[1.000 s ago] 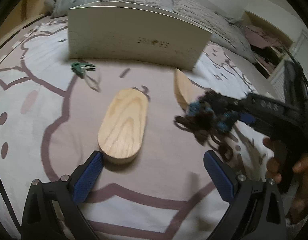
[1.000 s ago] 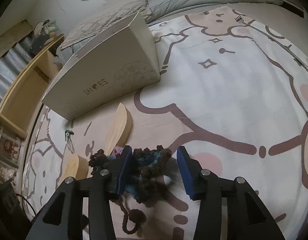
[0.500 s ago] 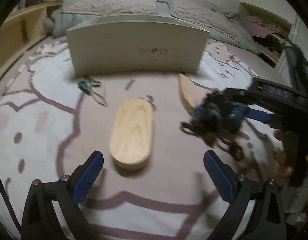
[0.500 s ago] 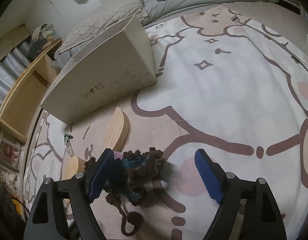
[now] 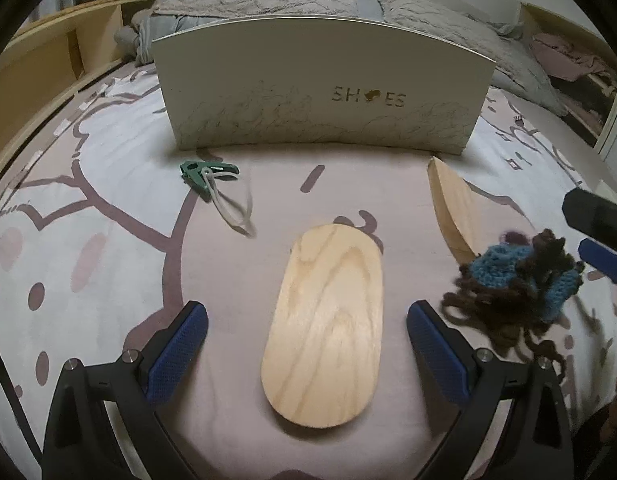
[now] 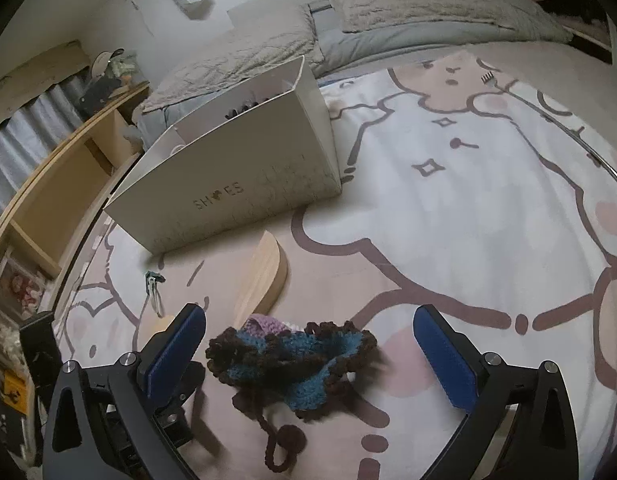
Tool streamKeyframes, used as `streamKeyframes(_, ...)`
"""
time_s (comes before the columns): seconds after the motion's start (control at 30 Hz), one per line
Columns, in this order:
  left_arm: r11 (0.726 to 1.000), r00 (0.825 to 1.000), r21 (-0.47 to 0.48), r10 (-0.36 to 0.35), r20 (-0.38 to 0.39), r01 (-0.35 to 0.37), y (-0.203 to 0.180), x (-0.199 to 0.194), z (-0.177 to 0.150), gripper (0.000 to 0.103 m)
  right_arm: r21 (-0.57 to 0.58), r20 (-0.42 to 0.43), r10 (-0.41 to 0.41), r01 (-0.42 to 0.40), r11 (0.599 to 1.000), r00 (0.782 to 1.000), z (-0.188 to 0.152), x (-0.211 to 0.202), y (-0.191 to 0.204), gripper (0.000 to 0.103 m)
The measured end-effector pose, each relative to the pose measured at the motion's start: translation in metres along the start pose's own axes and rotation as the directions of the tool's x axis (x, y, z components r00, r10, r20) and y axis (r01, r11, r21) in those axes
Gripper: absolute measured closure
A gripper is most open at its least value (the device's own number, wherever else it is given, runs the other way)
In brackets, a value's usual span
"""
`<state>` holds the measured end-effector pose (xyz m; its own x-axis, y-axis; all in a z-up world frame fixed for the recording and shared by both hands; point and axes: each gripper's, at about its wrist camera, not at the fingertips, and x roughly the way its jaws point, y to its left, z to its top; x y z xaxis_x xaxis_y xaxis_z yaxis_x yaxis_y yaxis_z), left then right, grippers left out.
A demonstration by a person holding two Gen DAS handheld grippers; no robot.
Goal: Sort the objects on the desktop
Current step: 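Lower the pouch with the right gripper while the left gripper approaches the wooden piece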
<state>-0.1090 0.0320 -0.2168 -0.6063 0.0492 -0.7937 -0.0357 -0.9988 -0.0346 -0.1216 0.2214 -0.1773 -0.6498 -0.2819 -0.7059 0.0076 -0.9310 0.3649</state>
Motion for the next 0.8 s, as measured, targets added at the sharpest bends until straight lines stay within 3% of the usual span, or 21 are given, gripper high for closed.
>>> streamKeyframes(0.17, 0.999, 1.0, 0.026, 0.026, 0.0, -0.026, -0.004, 0.002, -0.004, 0.001, -0.041, -0.017, -0.004, 0.004, 0.999, 1.0, -0.005, 0.008, 0.009, 0.0)
streamKeyframes(0.33, 1.0, 1.0, 0.013, 0.008, -0.013, -0.008, -0.002, 0.002, -0.005, 0.0, -0.109, -0.031, -0.044, 0.04, 0.993, 0.999, -0.013, 0.017, 0.019, 0.0)
streamKeyframes(0.5, 1.0, 1.0, 0.026, 0.003, -0.018, -0.003, -0.003, 0.0, -0.008, 0.0, -0.105, -0.038, -0.034, 0.03, 0.994, 0.999, -0.018, 0.025, 0.021, 0.0)
streamKeyframes(0.67, 0.999, 1.0, 0.046, 0.013, -0.012, -0.013, -0.003, -0.004, -0.009, 0.001, -0.163, -0.072, -0.092, 0.079, 0.983, 0.993, -0.024, 0.037, 0.026, 0.0)
streamKeyframes(0.73, 0.999, 1.0, 0.043, 0.015, -0.006, -0.015, -0.002, -0.005, -0.009, 0.005, -0.174, -0.089, -0.104, 0.087, 0.981, 0.991, -0.026, 0.04, 0.025, 0.0)
streamKeyframes(0.8, 0.999, 1.0, 0.04, 0.011, 0.006, -0.011, -0.001, -0.007, -0.009, 0.019, -0.175, -0.09, -0.105, 0.088, 0.981, 0.99, -0.027, 0.04, 0.025, 0.0)
